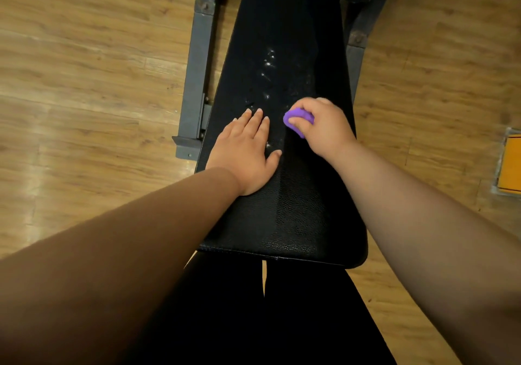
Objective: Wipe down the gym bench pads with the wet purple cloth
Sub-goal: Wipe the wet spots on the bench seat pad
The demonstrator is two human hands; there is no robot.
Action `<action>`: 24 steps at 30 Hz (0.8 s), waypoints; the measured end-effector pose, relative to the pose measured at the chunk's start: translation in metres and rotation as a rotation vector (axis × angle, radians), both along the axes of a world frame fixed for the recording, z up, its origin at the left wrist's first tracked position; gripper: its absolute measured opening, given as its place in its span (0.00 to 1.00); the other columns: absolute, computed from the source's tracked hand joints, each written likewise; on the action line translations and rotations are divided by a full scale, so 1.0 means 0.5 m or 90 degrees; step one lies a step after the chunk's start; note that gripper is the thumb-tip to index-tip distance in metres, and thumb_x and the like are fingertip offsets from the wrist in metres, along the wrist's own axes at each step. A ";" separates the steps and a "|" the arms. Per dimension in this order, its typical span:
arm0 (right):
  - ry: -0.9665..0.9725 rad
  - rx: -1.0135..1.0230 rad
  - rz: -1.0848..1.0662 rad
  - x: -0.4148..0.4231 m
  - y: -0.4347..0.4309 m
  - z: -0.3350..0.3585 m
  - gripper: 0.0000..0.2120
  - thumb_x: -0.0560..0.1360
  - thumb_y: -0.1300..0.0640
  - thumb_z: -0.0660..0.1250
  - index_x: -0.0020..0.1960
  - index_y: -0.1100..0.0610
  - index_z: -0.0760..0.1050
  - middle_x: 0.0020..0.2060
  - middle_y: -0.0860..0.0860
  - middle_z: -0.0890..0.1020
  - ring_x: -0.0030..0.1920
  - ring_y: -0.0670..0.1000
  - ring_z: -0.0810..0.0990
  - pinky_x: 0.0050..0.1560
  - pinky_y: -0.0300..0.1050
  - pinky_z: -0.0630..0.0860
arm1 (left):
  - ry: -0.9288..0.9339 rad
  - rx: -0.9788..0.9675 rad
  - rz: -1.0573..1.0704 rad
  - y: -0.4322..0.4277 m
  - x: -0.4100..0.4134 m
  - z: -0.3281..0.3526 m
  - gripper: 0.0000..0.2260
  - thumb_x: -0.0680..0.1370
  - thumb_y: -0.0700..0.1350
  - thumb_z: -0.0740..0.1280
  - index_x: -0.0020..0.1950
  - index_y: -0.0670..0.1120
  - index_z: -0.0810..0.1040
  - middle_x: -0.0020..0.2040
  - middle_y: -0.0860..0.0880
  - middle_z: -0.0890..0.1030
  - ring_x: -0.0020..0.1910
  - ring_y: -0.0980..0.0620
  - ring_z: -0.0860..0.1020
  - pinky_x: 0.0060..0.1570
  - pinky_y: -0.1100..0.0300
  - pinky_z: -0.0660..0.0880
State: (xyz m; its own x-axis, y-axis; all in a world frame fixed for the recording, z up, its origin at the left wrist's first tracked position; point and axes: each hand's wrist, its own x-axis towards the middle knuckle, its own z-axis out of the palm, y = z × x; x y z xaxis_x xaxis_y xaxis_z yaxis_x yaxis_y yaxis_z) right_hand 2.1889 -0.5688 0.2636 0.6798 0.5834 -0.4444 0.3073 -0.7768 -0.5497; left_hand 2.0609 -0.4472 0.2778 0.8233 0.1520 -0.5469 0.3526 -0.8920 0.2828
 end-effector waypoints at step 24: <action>0.039 0.087 0.082 0.029 -0.068 -0.013 0.08 0.76 0.56 0.68 0.54 0.55 0.80 0.47 0.52 0.76 0.49 0.51 0.75 0.46 0.40 0.66 | 0.008 0.003 0.044 0.000 0.069 -0.008 0.31 0.81 0.59 0.54 0.79 0.44 0.53 0.79 0.47 0.54 0.78 0.49 0.51 0.75 0.55 0.48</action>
